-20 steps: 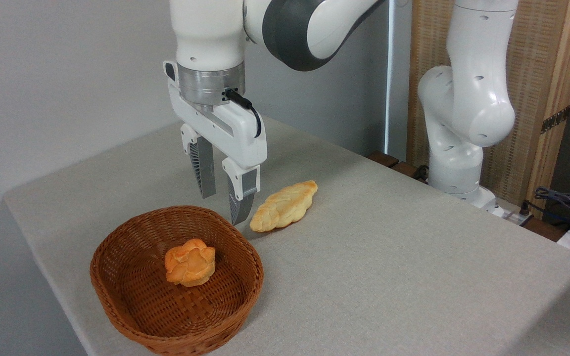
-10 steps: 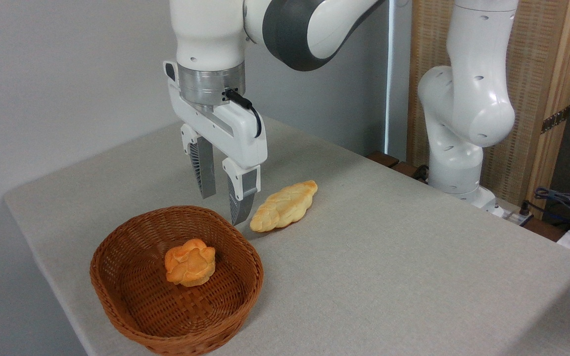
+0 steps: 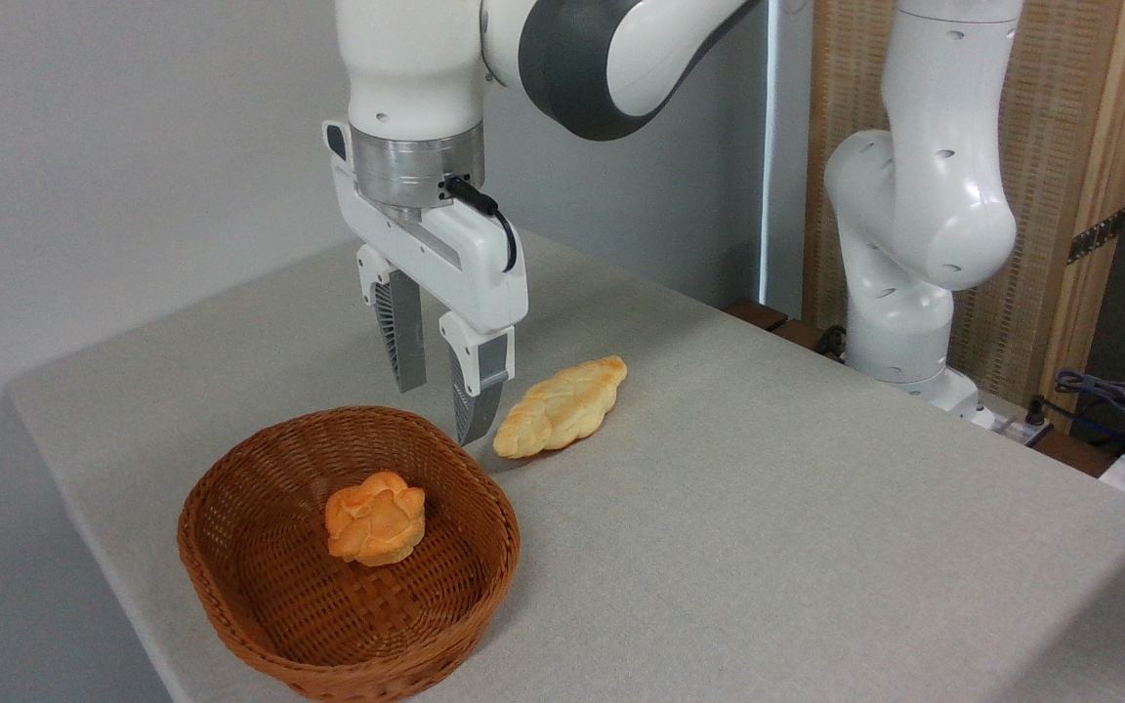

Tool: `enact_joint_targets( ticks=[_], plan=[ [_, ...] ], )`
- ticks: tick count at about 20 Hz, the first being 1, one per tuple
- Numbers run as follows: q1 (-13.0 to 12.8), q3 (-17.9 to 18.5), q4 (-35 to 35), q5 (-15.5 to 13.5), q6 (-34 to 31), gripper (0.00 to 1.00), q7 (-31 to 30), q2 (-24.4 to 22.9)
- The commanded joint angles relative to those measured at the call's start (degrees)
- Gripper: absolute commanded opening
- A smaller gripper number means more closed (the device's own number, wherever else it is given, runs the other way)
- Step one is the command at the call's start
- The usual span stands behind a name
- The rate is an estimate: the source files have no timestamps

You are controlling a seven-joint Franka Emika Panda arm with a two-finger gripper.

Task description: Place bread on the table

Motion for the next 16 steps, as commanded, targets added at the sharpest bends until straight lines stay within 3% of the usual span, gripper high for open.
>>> enact_joint_targets(
  ticks=[1,10,16],
  plan=[
    [-0.29,0.24,0.22,0.73,0.12,1.00,0.86,-0.20],
    [-0.12,0.24,0.13,0.21,1.34,1.00,0.25,2.25],
    [-0.12,0.15,0.05,0.03,7.93,1.00,0.42,5.77]
  ],
)
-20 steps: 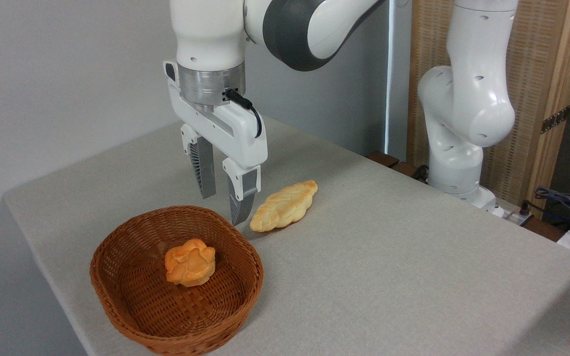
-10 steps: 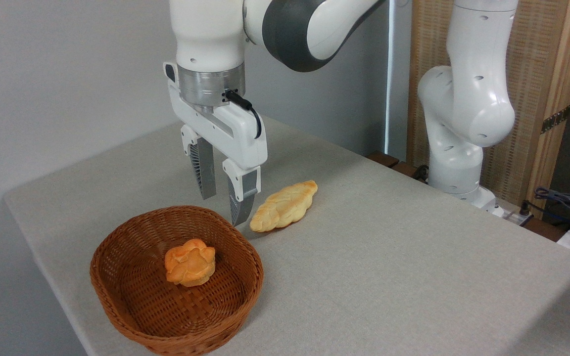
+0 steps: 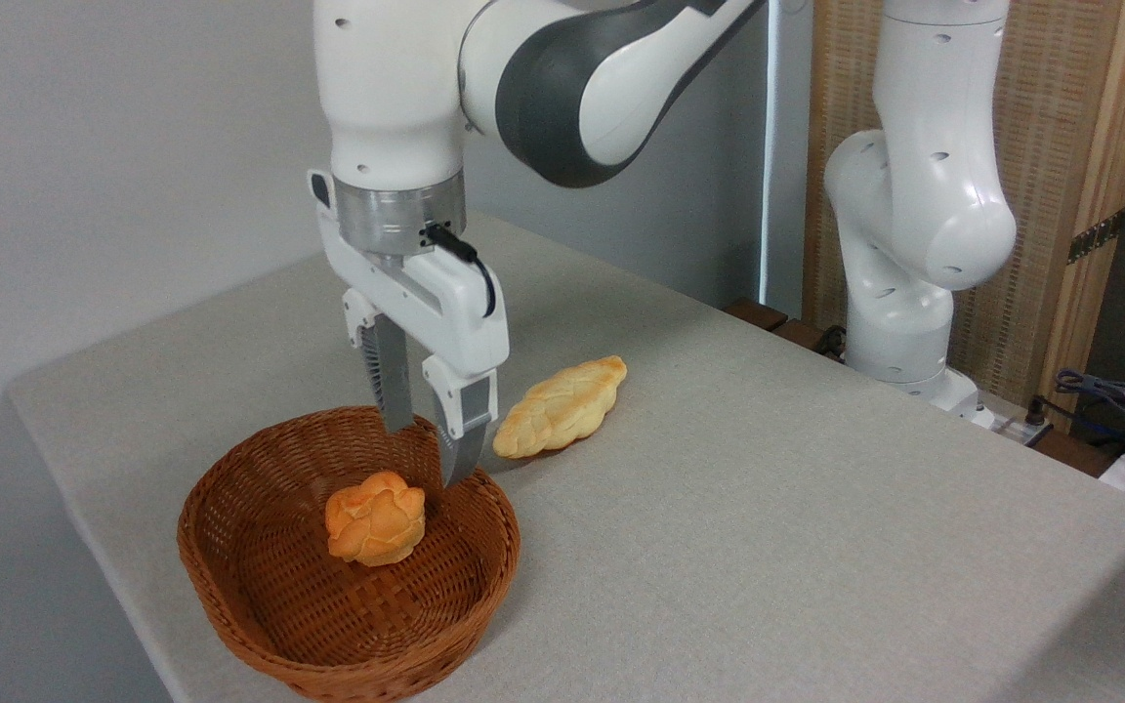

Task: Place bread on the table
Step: 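Lower the open gripper into the basket around the orange bread roll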

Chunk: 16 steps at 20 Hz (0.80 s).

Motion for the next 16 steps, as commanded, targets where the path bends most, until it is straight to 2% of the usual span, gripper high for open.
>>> enact_joint_targets(
  ticks=[1,9,16],
  plan=[
    [-0.32,0.15,0.07,0.03,3.78,1.00,0.51,1.89],
    [-0.68,-2.13,0.16,-0.06,9.15,1.00,0.34,7.60],
    [-0.68,-3.54,0.16,0.03,10.73,1.00,0.34,9.80]
  ],
)
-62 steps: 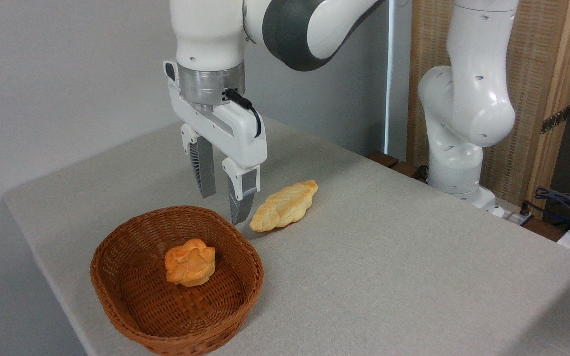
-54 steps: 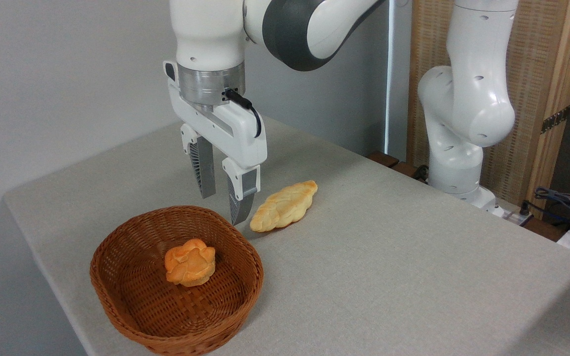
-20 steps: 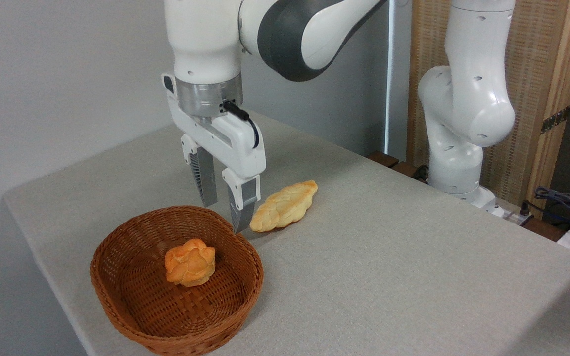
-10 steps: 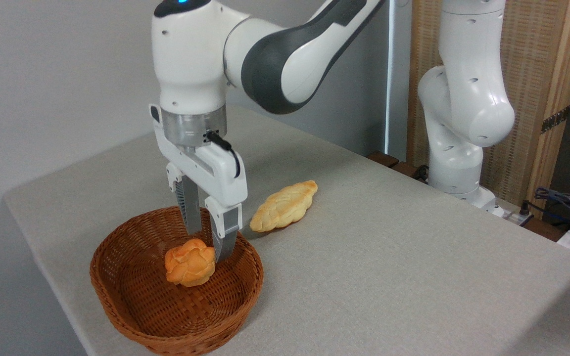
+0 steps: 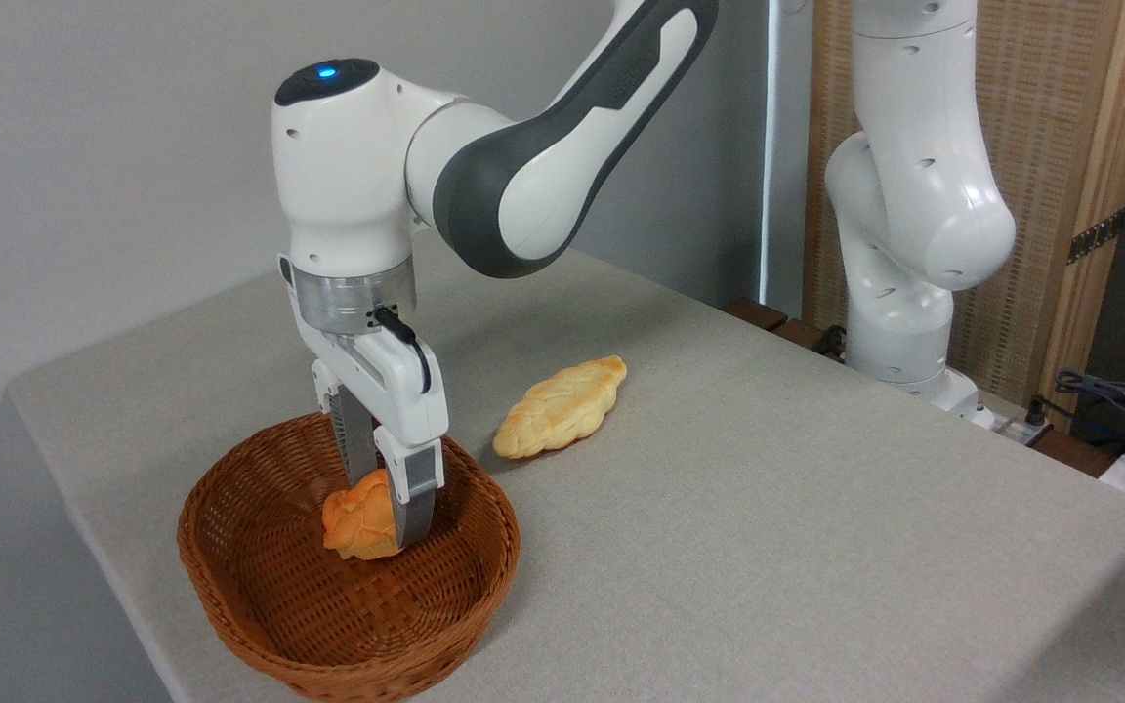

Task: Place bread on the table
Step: 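Lower the open gripper into the basket around the orange bread roll, then close the gripper on the orange bread roll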

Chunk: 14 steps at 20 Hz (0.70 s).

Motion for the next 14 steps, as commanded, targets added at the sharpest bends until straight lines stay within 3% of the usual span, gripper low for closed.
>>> enact_joint_targets(
  ticks=[1,2,3,5,6,7,14],
  plan=[
    [-0.11,-0.39,0.18,0.12,2.56,1.00,0.43,0.94],
    [-0.11,-0.39,0.18,0.12,2.92,0.98,0.43,1.12],
    [-0.11,-0.39,0.18,0.12,2.93,0.90,0.51,1.12],
    [-0.11,-0.39,0.18,0.12,2.93,0.59,0.86,1.12],
    [-0.11,-0.39,0.18,0.03,2.93,0.49,0.87,1.12],
    [-0.11,-0.39,0.18,0.03,2.93,0.45,0.95,1.12],
    [-0.11,-0.39,0.27,0.03,2.93,0.46,0.95,1.12]
  ],
)
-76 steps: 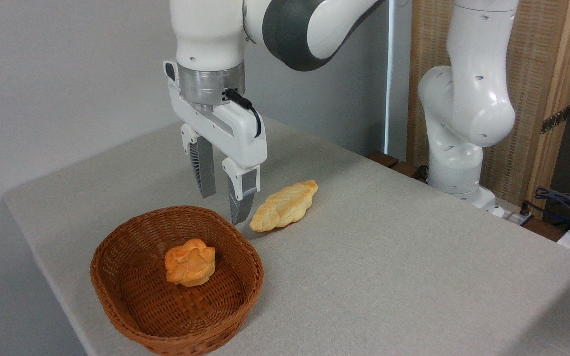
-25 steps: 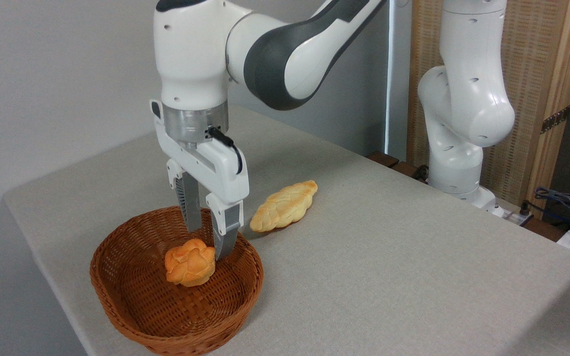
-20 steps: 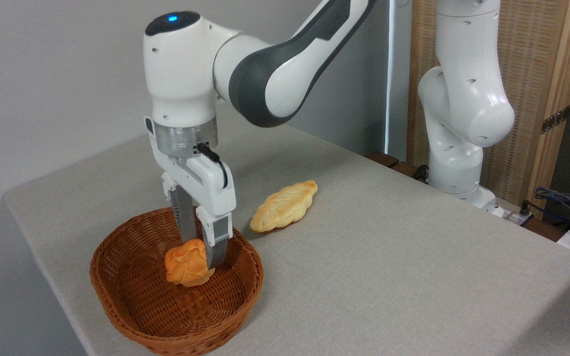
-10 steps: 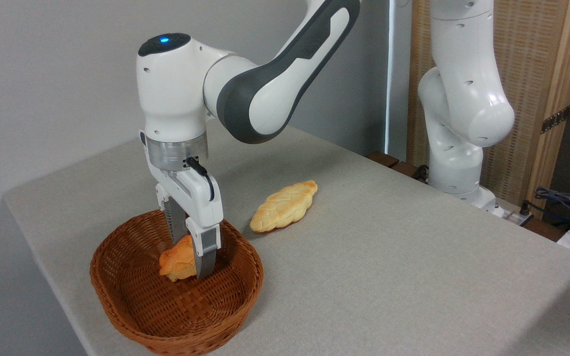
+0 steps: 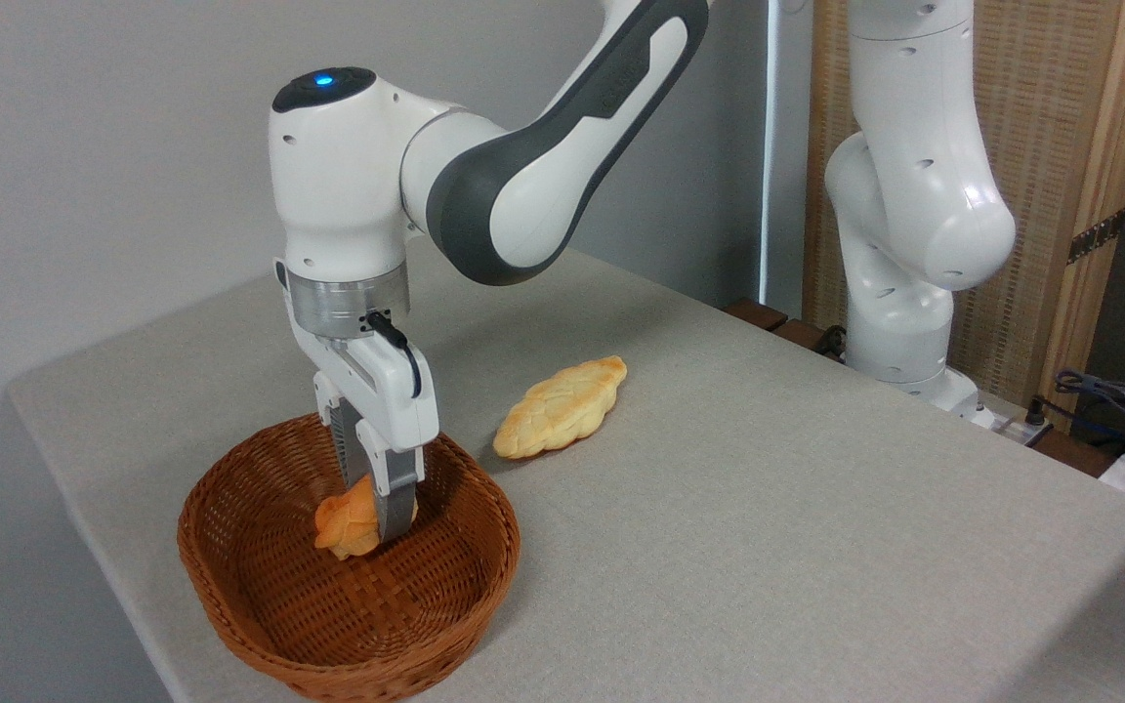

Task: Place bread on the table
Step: 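Close the gripper on the orange bread roll, then lift the orange roll out of the basket toward the yellow croissant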

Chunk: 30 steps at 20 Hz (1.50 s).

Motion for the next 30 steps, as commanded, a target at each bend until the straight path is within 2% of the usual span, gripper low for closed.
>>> enact_joint_targets(
  ticks=[1,3,10,15,20,24,27,30],
  plan=[
    [-0.09,0.20,0.26,0.03,1.07,0.46,0.86,0.36],
    [0.00,0.28,0.26,-0.06,1.07,0.50,0.34,-0.08],
    [0.79,2.48,0.35,-1.46,-1.30,0.50,-0.02,-4.91],
    [2.02,2.66,0.17,-1.73,-6.65,0.50,0.60,-8.16],
    [2.20,2.66,0.00,-1.73,-14.29,0.50,0.78,-11.68],
    [2.37,2.66,-2.63,-1.64,-18.08,0.50,1.13,-15.28],
    [2.46,2.66,-6.49,-1.20,-18.18,0.50,2.00,-18.88],
    [2.46,2.75,-12.20,-0.94,-18.17,0.50,5.43,-23.27]
  ],
)
